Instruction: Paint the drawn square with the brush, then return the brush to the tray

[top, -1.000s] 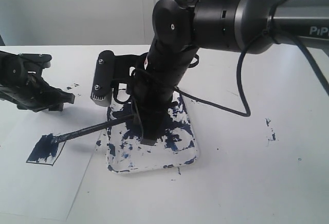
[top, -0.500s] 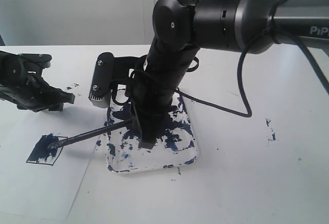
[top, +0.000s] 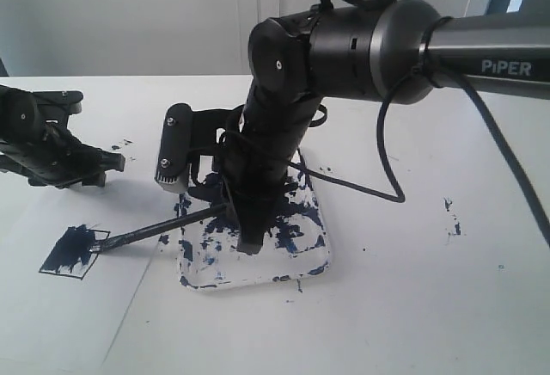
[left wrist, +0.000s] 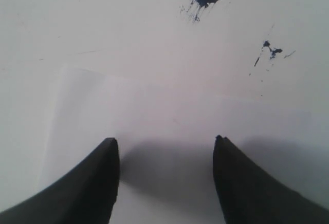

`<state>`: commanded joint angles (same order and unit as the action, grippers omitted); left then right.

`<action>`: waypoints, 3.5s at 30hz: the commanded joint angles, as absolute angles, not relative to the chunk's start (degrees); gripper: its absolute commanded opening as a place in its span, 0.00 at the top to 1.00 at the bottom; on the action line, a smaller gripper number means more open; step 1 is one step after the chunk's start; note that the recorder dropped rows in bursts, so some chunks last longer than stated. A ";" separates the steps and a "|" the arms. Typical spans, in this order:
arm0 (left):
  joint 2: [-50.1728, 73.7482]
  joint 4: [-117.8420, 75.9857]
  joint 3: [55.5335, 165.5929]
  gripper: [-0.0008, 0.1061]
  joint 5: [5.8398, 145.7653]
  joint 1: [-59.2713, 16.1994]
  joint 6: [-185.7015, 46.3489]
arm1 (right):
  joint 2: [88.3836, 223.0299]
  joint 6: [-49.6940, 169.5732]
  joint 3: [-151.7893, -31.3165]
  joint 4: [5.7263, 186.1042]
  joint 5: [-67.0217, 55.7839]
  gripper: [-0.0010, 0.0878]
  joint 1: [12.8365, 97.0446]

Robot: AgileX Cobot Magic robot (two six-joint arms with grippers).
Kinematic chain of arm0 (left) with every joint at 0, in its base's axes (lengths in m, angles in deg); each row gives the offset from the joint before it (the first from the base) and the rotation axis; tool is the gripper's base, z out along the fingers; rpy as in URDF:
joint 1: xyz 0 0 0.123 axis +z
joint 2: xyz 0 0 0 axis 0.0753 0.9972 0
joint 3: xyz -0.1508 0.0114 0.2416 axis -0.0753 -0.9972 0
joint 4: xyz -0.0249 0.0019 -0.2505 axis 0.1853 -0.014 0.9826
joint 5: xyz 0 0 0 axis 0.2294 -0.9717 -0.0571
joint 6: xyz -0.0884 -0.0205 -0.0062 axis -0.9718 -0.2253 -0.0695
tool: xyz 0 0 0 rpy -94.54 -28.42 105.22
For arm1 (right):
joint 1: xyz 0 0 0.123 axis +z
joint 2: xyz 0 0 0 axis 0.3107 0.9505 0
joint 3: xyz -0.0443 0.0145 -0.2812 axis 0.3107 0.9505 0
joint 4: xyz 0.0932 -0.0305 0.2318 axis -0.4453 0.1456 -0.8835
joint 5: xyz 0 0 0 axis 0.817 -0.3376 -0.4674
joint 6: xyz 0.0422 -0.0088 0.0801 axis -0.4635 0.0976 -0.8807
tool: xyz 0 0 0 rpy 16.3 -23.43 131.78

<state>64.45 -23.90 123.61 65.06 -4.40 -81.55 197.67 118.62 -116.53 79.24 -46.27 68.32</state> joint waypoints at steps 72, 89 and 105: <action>62.56 -24.02 123.61 0.44 64.65 -4.40 -78.22 | 196.98 114.53 -116.53 83.81 -47.19 0.99 68.32; 62.56 -24.02 123.61 0.44 64.54 -4.40 -78.22 | 193.38 114.55 -116.53 83.02 -50.16 0.99 68.32; 53.81 -25.61 123.61 0.44 56.71 -4.40 -80.45 | 190.79 114.55 -116.53 80.59 -53.90 0.99 68.32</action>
